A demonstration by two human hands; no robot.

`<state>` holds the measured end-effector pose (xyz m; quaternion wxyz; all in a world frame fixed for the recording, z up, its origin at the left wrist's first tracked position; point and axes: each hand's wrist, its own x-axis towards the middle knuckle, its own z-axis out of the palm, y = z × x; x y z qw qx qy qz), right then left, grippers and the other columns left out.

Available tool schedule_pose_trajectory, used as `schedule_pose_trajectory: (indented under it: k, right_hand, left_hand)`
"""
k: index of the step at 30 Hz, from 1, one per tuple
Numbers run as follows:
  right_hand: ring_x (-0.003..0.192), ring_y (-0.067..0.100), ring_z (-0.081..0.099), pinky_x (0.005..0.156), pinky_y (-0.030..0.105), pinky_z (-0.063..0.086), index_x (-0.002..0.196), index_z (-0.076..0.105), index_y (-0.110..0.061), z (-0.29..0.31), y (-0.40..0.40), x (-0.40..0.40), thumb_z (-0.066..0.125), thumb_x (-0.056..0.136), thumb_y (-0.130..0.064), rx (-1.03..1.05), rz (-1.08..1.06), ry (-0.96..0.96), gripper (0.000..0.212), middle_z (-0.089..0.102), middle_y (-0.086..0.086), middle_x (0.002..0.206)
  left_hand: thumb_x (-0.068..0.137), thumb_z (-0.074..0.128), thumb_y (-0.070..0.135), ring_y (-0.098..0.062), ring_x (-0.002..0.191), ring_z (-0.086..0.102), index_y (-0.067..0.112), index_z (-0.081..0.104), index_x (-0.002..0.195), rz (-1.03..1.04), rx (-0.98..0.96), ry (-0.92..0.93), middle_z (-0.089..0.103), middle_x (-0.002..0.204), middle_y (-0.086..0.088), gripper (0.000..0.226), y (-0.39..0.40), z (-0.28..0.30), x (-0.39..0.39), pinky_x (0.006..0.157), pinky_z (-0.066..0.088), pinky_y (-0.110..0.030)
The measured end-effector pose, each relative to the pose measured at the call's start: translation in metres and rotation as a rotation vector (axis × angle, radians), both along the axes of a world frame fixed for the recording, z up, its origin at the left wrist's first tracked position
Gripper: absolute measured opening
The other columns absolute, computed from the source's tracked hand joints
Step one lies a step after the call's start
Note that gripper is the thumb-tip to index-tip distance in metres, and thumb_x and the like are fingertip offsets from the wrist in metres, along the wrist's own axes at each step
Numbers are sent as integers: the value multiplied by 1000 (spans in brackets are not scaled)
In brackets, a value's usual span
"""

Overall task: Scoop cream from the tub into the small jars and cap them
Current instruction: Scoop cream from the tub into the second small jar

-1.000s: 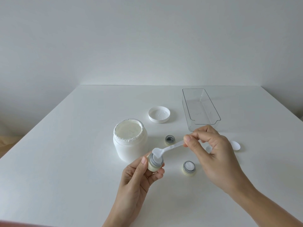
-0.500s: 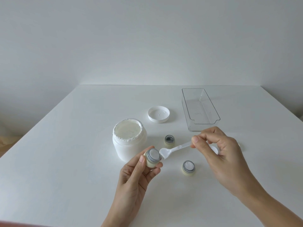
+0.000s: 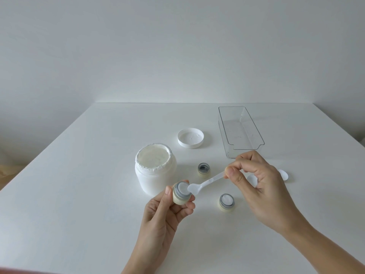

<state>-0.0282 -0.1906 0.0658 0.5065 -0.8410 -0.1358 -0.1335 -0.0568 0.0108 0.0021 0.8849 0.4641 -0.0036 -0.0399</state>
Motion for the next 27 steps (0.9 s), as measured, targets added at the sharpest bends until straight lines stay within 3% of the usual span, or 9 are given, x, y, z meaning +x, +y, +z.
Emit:
schedule_pose_trajectory:
  k: [8, 15, 19, 22, 25, 27]
  right_hand:
    - [87, 9, 56, 77, 8, 37, 75, 68, -26, 0, 2, 6, 53, 85, -38, 9, 11, -35, 21, 56, -6, 82]
    - [83, 5, 55, 75, 8, 35, 76, 69, -22, -1, 3, 16, 55, 89, -29, 51, -10, -34, 20, 61, -15, 79]
    - [66, -4, 54, 67, 4, 37, 73, 67, -21, -1, -5, 19, 55, 93, -23, 278, -45, 122, 24, 65, -17, 74]
    - [68, 22, 49, 70, 20, 36, 78, 67, -14, -1, -17, 15, 54, 93, -26, 372, -102, 238, 24, 63, -20, 70]
    - [54, -1, 46, 61, 22, 29, 73, 67, -16, -2, -28, 8, 55, 92, -30, 369, -147, 297, 27, 59, -21, 61]
    - [49, -2, 46, 62, 22, 32, 71, 68, -18, -5, -32, 2, 56, 92, -31, 312, -155, 307, 28, 61, -11, 65]
  left_hand:
    - [90, 47, 38, -17, 57, 61, 7, 75, 76, -55, 0, 27, 66, 67, -14, 43, -1, 4, -2, 61, 54, -26]
    - [88, 50, 36, -18, 56, 61, -2, 75, 89, -71, -24, 50, 68, 72, -16, 46, -1, 4, -2, 60, 54, -26]
    - [84, 69, 37, -17, 73, 68, 5, 76, 99, -69, 41, -5, 71, 84, -15, 36, 0, 5, -3, 70, 57, -26]
    - [68, 83, 28, -21, 83, 70, 13, 75, 95, -52, 172, -61, 72, 88, -10, 31, -1, 3, -5, 76, 57, -27]
    - [61, 84, 18, -18, 74, 64, 11, 70, 89, -22, 298, -91, 69, 84, -6, 32, -4, 4, -6, 70, 54, -23]
    - [58, 85, 10, -17, 73, 66, 5, 66, 90, -13, 303, -96, 68, 83, -8, 38, -6, 4, -7, 66, 54, -22]
